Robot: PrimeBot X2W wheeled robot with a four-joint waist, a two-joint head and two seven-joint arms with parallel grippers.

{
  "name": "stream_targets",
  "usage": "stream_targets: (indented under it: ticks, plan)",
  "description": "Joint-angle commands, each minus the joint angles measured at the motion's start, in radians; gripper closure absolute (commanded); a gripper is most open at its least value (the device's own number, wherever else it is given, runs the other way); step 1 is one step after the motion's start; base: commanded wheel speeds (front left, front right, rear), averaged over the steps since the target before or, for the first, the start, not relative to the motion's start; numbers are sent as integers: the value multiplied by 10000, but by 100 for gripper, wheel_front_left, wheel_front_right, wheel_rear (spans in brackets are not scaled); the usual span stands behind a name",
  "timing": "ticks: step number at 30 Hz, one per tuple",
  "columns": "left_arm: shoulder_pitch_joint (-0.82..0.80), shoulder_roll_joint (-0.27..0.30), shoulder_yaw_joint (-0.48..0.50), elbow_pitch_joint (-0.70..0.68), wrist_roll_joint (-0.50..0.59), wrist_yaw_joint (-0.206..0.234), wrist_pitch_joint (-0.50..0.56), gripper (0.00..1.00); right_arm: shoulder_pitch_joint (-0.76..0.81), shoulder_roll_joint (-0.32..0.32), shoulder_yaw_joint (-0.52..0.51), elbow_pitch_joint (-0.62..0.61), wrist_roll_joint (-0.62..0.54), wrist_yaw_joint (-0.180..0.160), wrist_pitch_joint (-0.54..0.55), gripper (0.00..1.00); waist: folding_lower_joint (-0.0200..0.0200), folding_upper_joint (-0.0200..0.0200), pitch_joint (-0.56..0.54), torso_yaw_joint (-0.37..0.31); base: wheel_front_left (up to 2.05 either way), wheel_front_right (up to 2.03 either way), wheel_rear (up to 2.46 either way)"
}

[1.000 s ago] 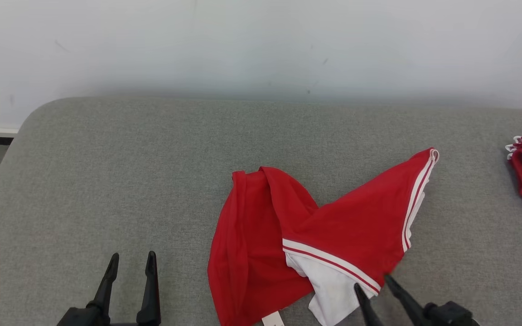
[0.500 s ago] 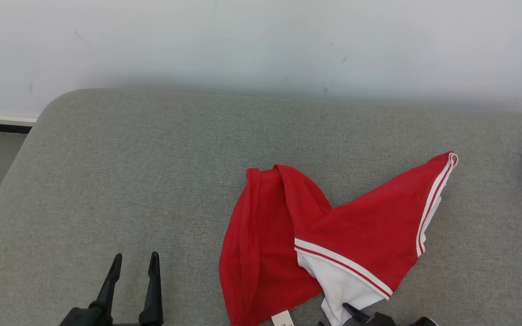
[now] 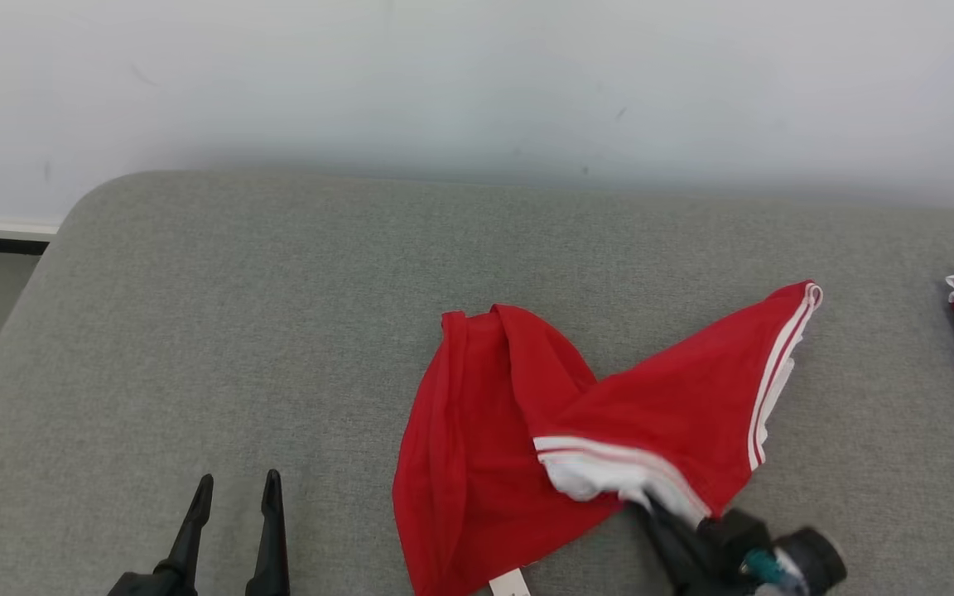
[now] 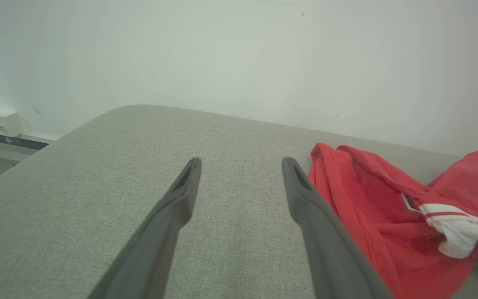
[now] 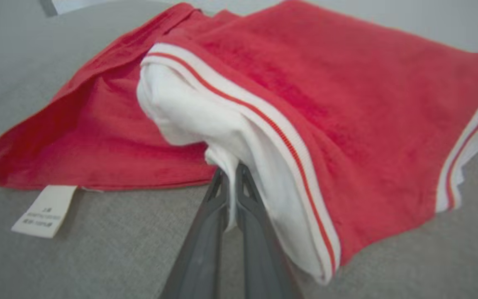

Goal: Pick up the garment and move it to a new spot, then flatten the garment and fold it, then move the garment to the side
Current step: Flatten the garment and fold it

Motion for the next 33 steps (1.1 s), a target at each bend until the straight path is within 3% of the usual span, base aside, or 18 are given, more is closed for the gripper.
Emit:
stream_targets:
  ticks: [1, 8, 14, 24, 33]
  plan:
    - [32, 3, 18, -31, -37, 18, -29, 0, -47, -43, -51, -162, 45, -31, -52, 100, -1, -1, -17, -64, 0, 0, 0]
    - [-79, 3, -39, -73, -50, 48, -29, 0, -474, -1012, -934, -2569, 660, -31, -56, 100, -1, -1, 101, -277, 0, 0, 0]
    - [-330, 4, -284, -49, -76, 1, -29, 0, -2079, -1825, -891, -2896, 843, -30, 278, 100, -1, -1, 390, -14, 0, 0, 0]
    - [-961, 1, -831, 111, -334, -2, -29, 0, -5574, -2779, -357, -1338, 1063, -31, 765, 100, -1, -1, 1162, 936, 0, 0, 0]
    - [-1412, 2, -1375, 129, -562, 119, -29, 0, -8453, -2663, 350, 1393, 1297, -31, 859, 100, -1, -1, 1927, 1419, 0, 0, 0]
